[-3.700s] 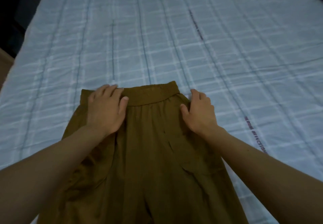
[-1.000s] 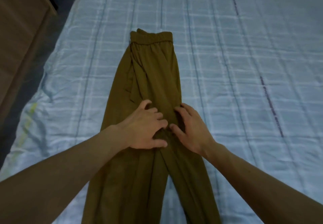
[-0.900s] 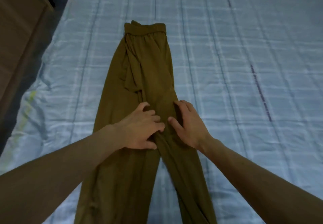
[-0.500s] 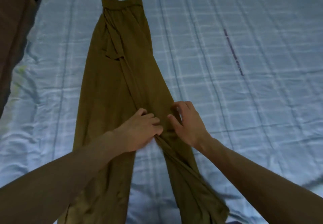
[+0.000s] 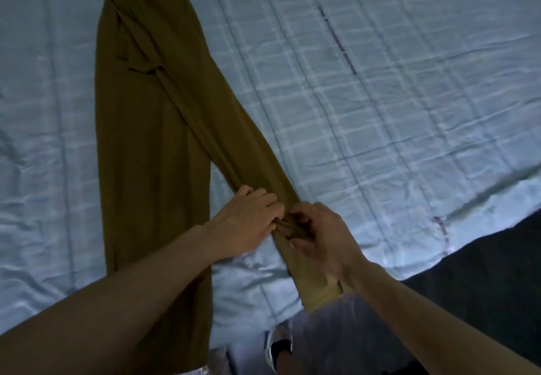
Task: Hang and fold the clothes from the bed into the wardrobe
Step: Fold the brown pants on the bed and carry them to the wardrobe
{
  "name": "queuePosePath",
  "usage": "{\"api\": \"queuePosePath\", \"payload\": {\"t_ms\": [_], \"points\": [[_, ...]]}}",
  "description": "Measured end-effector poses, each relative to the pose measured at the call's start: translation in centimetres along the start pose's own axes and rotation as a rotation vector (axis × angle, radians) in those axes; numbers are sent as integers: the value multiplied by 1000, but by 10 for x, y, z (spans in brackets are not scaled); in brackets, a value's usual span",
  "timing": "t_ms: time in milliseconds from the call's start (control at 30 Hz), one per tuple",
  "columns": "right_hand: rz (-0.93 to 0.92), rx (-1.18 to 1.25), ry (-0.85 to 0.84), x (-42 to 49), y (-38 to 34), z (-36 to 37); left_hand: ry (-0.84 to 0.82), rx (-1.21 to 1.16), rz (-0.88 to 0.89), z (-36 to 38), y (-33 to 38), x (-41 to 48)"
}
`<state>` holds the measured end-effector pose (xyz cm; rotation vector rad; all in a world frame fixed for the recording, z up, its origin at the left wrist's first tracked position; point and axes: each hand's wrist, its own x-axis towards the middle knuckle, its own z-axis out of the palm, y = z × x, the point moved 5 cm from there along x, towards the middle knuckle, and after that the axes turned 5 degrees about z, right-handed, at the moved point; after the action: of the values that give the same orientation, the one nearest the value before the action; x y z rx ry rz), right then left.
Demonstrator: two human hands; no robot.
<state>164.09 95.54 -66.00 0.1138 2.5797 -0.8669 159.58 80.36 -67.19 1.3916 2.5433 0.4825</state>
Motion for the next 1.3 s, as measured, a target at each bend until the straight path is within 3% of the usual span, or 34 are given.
{"api": "queuePosePath", "payload": {"t_ms": [233, 433, 500, 867, 1100, 1300], "points": [[125, -16, 125, -48, 21, 2, 97, -76, -31, -18, 9, -18], [20, 60, 142, -70, 13, -4, -31, 55, 10, -14, 20, -23], [-16, 94, 127, -75, 3, 0, 5, 87, 19, -19, 25, -27], [-330, -39, -53, -117, -118, 46, 93, 82, -13, -75, 20, -133], [-387, -71, -119, -146, -182, 99, 96, 110, -36, -93, 4, -224], [-423, -191, -109, -158, -211, 140, 220, 114, -113, -90, -11, -263]]}}
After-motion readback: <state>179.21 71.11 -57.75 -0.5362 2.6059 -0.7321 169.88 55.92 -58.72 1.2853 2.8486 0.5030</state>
